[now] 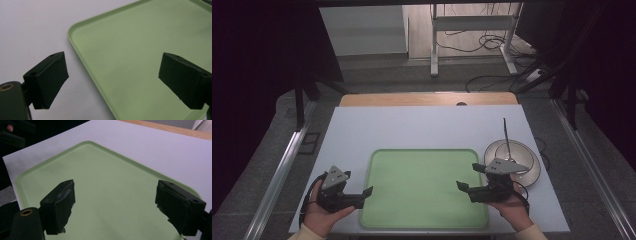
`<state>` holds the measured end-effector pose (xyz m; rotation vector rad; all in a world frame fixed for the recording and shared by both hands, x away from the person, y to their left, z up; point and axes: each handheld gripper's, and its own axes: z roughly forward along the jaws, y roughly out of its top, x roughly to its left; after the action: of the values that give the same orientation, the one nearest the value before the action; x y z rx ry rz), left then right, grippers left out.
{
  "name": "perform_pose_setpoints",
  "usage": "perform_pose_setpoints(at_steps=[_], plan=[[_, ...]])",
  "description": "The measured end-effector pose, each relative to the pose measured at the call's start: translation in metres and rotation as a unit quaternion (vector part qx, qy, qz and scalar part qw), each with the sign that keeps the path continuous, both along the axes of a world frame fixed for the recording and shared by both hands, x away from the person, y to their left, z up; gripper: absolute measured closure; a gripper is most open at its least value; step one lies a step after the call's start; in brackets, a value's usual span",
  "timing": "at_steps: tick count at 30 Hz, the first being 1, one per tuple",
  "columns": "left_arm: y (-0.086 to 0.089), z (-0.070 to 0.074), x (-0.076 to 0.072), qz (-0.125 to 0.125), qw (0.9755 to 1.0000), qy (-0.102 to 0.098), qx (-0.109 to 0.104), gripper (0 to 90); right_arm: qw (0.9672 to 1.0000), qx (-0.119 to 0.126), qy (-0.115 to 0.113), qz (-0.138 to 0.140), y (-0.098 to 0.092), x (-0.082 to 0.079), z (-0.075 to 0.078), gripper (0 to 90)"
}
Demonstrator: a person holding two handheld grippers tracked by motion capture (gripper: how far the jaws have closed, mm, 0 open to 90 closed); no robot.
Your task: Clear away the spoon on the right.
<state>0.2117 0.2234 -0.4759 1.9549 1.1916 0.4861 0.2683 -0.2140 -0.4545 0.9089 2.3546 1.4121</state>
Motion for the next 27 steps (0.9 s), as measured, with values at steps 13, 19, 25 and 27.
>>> perform_pose_setpoints(at_steps=[13, 19, 25, 27], plan=[[0.000, -0.002, -0.006, 0.015, 0.9998, 0.002, 0.008, 8.5, 0.9999, -0.014, 0.009, 0.003, -0.002, 0.005, -0.006, 15.5], [-0.001, -0.001, -0.010, 0.011, 0.9998, -0.006, 0.016, 8.6, 0.9998, -0.018, -0.001, -0.001, 0.001, 0.000, -0.002, 15.5], [-0.002, -0.004, -0.007, 0.007, 0.9999, 0.000, 0.015, 8.7, 0.9994, -0.032, -0.002, 0.008, 0.005, 0.003, -0.006, 15.5], [-0.003, -0.006, -0.006, 0.004, 0.9998, 0.002, 0.018, 8.7, 0.9993, -0.036, -0.001, 0.010, 0.006, 0.004, -0.007, 15.5]])
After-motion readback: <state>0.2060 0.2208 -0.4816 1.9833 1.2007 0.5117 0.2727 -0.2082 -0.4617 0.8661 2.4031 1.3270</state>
